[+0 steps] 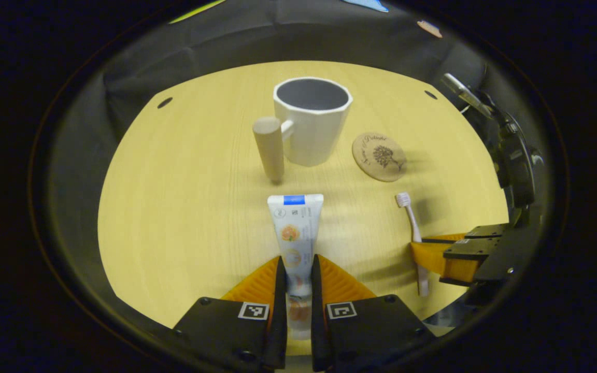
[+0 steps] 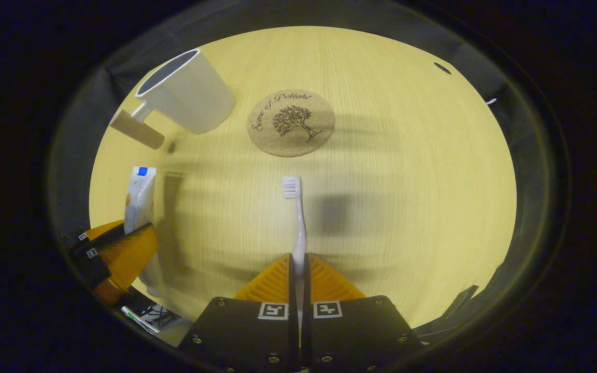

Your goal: Put the toothbrush and toothpaste on the desktop into the cup, then pick up the cup and place it on the coaster on the desktop.

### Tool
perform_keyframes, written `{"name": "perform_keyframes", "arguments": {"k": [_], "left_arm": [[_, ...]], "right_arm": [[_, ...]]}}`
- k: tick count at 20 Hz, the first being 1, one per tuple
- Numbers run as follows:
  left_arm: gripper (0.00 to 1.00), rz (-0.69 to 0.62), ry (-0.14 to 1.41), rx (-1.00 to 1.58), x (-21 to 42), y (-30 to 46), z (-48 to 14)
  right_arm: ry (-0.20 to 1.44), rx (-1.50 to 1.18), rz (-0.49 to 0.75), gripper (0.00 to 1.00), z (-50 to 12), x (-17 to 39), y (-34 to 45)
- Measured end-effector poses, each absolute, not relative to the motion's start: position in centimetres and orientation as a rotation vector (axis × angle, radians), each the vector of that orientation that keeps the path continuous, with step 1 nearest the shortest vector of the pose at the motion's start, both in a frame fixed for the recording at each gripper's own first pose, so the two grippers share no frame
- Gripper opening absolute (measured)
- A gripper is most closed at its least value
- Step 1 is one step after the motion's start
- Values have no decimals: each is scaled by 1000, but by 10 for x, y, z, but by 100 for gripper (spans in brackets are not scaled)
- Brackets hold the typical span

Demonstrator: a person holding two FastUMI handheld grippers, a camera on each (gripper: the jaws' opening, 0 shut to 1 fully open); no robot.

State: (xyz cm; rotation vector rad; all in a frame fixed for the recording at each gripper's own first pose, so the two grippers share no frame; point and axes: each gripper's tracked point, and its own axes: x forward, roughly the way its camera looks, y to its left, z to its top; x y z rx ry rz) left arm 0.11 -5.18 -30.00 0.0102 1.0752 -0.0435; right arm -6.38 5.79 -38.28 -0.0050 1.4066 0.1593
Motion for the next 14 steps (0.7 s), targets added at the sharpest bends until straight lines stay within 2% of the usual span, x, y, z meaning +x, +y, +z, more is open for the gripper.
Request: {"name": "perform_keyframes", "arguments": {"k": [7, 14], "left_arm": [[27, -48, 965, 74, 22, -45, -249], [26, -85, 903, 31, 49, -52, -208]], "right_arm": [[1405, -7, 171, 4, -383, -63, 57], [1405, 1, 176, 4, -383, -63, 57]]}}
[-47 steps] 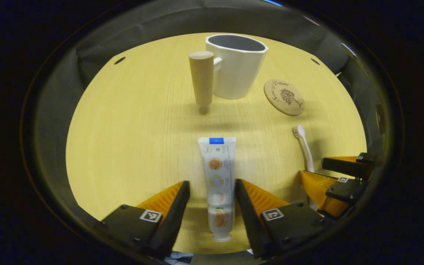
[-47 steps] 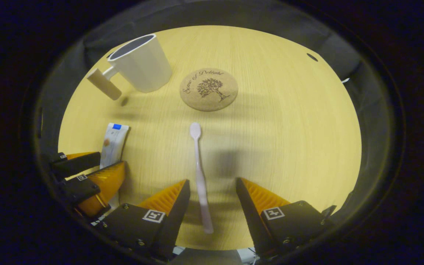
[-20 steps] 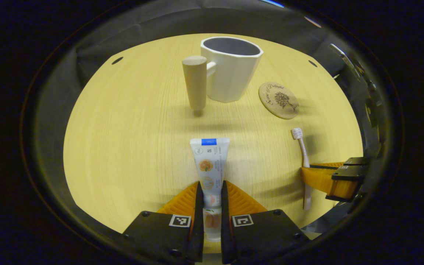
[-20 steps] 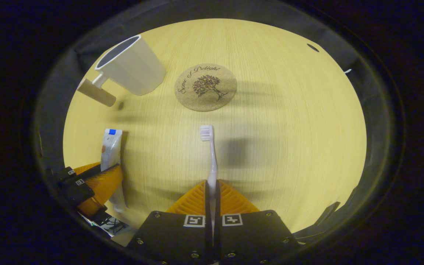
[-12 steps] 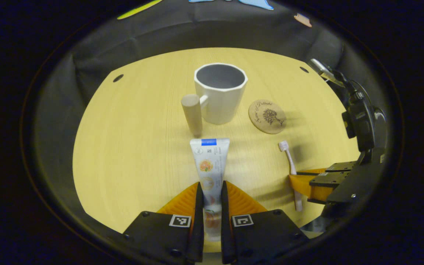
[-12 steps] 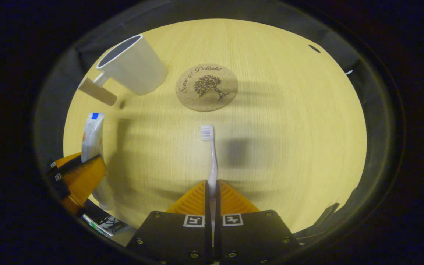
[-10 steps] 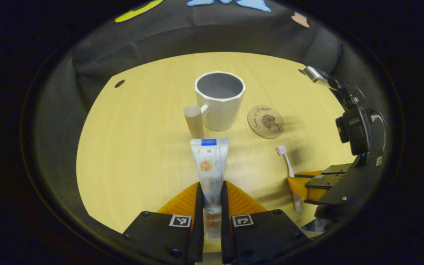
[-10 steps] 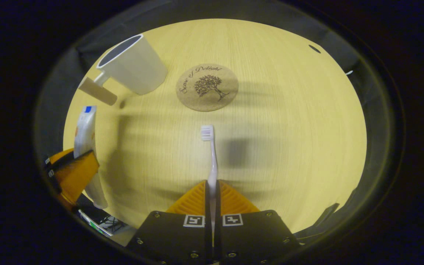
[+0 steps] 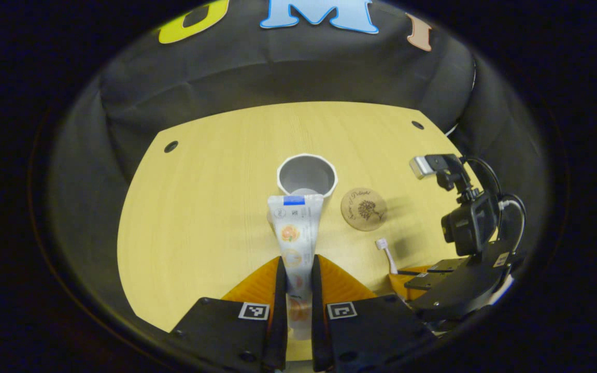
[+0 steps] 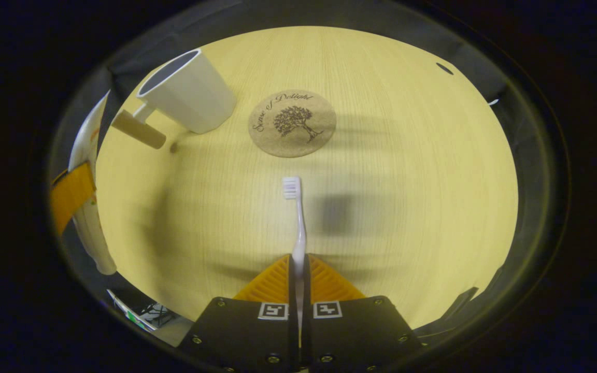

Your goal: Put the toothbrush and toothpaste on the desktop into the cup, then pick up the cup and place it on the coaster on the desktop.

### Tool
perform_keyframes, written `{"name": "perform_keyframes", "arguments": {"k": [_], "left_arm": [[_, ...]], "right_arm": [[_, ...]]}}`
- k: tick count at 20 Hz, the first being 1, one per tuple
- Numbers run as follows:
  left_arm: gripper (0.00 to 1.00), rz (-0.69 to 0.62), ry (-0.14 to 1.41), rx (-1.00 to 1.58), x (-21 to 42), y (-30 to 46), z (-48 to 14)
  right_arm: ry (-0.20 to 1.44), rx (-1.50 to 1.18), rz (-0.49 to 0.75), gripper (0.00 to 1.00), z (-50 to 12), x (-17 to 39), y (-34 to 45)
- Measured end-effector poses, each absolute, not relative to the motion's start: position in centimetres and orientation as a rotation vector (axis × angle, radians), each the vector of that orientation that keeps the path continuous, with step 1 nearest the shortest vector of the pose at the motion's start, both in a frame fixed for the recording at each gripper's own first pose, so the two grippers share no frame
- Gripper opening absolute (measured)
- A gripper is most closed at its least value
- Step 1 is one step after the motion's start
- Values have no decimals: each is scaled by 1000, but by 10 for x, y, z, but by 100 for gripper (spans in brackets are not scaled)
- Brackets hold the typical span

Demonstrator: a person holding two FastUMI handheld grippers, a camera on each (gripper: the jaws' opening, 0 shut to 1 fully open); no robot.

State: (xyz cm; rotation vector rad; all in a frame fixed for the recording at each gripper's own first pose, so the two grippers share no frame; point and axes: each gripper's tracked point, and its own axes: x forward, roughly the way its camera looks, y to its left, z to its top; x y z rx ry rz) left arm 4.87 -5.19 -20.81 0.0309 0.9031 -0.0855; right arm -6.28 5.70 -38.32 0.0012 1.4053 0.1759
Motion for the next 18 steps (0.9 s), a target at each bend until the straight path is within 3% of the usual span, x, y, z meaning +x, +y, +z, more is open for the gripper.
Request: {"name": "perform_keyframes", "arguments": {"k": [8, 18], "left_arm": [[25, -173, 739, 39, 109, -61, -151], [26, -264, 593, 33, 184, -62, -123]], "right_arm": [[1403, 16, 168, 4, -383, -61, 57], [1429, 81, 153, 3, -383, -57, 57]]}}
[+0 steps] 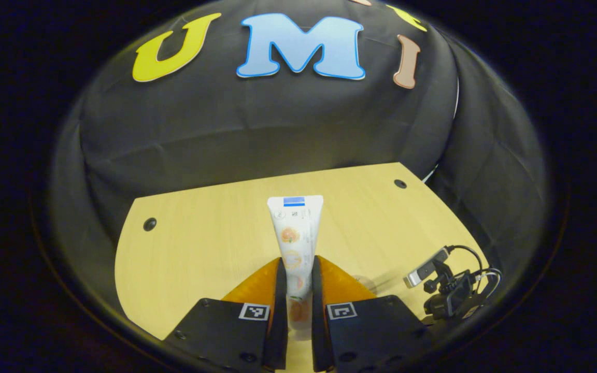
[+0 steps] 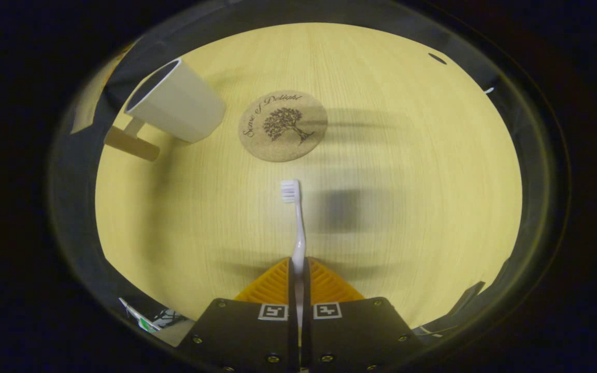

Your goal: Put the toothbrush and toothpaste on the desktop into the cup, then pick up the cup and place it on the coaster on the desktop.

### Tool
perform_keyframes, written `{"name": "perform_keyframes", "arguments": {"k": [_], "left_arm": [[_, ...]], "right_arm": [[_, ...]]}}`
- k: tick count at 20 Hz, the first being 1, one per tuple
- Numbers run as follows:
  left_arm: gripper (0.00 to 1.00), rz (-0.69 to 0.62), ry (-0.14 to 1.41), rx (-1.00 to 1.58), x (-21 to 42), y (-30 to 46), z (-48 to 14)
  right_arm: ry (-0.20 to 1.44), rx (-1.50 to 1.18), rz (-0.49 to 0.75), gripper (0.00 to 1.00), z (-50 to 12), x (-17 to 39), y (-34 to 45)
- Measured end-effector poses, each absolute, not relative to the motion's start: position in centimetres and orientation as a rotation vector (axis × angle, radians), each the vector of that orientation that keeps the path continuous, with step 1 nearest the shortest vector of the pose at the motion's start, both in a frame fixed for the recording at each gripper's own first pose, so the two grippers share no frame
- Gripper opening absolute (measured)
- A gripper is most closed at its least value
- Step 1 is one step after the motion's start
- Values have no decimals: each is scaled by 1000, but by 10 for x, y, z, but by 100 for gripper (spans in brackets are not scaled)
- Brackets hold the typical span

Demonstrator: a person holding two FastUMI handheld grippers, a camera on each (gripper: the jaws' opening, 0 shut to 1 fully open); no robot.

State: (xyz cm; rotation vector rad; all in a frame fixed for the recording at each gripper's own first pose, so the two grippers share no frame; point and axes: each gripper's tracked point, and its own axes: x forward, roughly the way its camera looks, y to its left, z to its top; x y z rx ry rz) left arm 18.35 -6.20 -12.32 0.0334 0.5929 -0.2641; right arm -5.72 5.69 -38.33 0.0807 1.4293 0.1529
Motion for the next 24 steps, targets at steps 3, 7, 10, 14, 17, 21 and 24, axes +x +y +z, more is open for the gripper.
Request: {"name": "perform_keyframes", "arguments": {"k": [3, 7, 10, 14, 17, 21, 24], "left_arm": [[26, -290, 562, 26, 202, -66, -130], [26, -298, 518, 12, 225, -70, -138], [27, -311, 506, 37, 230, -74, -149], [26, -323, 528, 49, 230, -81, -170], [26, -306, 541, 51, 229, -78, -181], [27, -309, 534, 43, 227, -76, -187], [33, -311, 536, 65, 221, -76, -190]], "right_arm": [[1429, 94, 146, 3, -383, -57, 57], [1424, 86, 140, 4, -383, -57, 57], [1421, 77, 132, 4, -383, -58, 57], [1409, 73, 125, 4, -383, -58, 57], [1397, 61, 124, 4, -383, -58, 57], [1392, 61, 121, 4, -382, -59, 57], [1388, 61, 118, 4, -383, -59, 57]]}}
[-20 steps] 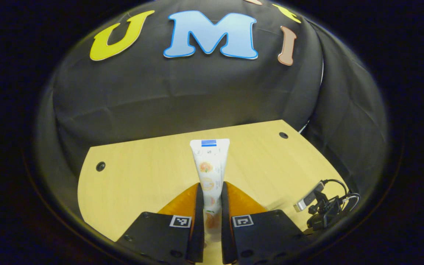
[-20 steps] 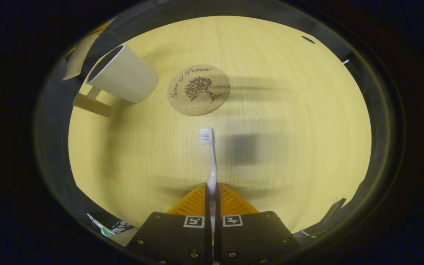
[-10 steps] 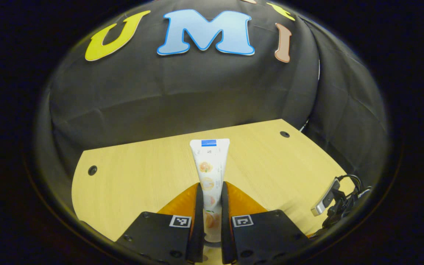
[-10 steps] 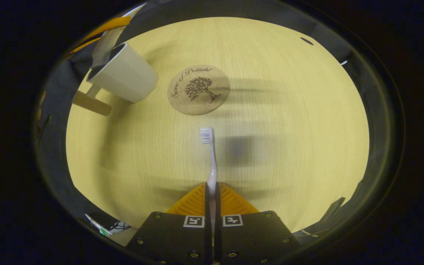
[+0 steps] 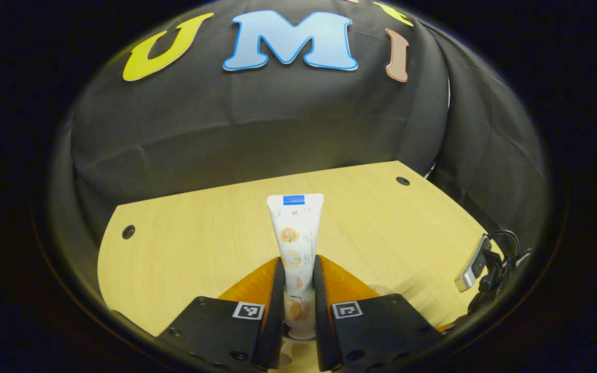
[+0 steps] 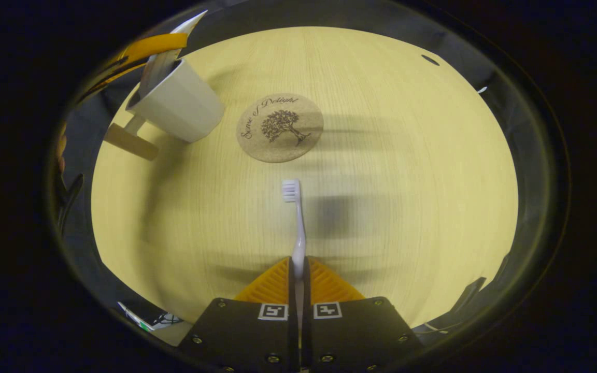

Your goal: Put the toothbrush and toothpaste on the desktop into the cup, then pick up the cup and place it on the coaster on the desktop.

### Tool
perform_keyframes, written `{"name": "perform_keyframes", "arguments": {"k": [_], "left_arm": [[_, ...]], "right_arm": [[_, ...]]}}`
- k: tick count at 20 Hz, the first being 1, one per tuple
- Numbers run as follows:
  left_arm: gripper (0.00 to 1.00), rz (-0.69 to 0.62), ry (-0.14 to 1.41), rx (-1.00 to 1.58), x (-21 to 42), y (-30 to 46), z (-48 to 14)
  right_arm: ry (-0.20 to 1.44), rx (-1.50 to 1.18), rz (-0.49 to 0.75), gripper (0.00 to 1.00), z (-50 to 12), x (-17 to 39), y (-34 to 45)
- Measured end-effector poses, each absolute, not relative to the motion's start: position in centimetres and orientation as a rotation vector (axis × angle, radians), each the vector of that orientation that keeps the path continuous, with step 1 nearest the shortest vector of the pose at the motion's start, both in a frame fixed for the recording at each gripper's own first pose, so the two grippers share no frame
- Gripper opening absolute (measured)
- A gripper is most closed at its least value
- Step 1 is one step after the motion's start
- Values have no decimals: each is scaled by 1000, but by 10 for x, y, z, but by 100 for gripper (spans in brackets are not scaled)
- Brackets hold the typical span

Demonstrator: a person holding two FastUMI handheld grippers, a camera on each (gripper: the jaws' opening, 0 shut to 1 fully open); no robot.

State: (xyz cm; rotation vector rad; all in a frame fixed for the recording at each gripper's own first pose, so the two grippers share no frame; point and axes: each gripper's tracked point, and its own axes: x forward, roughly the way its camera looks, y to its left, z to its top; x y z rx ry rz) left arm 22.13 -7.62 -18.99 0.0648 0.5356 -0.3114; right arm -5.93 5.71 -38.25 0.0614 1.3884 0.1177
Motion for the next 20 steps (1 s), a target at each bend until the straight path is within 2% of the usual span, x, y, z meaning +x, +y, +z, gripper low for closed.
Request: {"name": "perform_keyframes", "arguments": {"k": [2, 3, 4, 5, 6, 7, 14, 15, 16, 20], "left_arm": [[39, -312, 547, 59, 217, -76, -193], [46, -308, 550, 52, 215, -75, -192], [60, -306, 550, 42, 212, -74, -193], [65, -304, 552, 35, 208, -73, -192], [62, -306, 555, 29, 204, -72, -191], [65, -306, 552, 25, 200, -73, -190], [66, -320, 507, 41, 174, -67, -164], [66, -324, 497, 46, 166, -65, -158], [66, -327, 491, 48, 158, -62, -154], [67, -317, 480, 36, 137, -48, -148]], "right_arm": [[1382, 57, 115, 4, -383, -59, 57], [1380, 55, 113, 4, -382, -59, 57], [1377, 55, 112, 4, -382, -60, 58], [1376, 54, 111, 4, -383, -59, 57], [1371, 55, 109, 4, -382, -60, 57], [1368, 54, 108, 4, -382, -59, 57], [1324, 52, 98, 4, -380, -60, 58], [1328, 64, 96, 0, -380, -60, 58], [1330, 80, 90, 3, -380, -59, 58], [1297, 151, 70, 2, -367, -49, 58]]}}
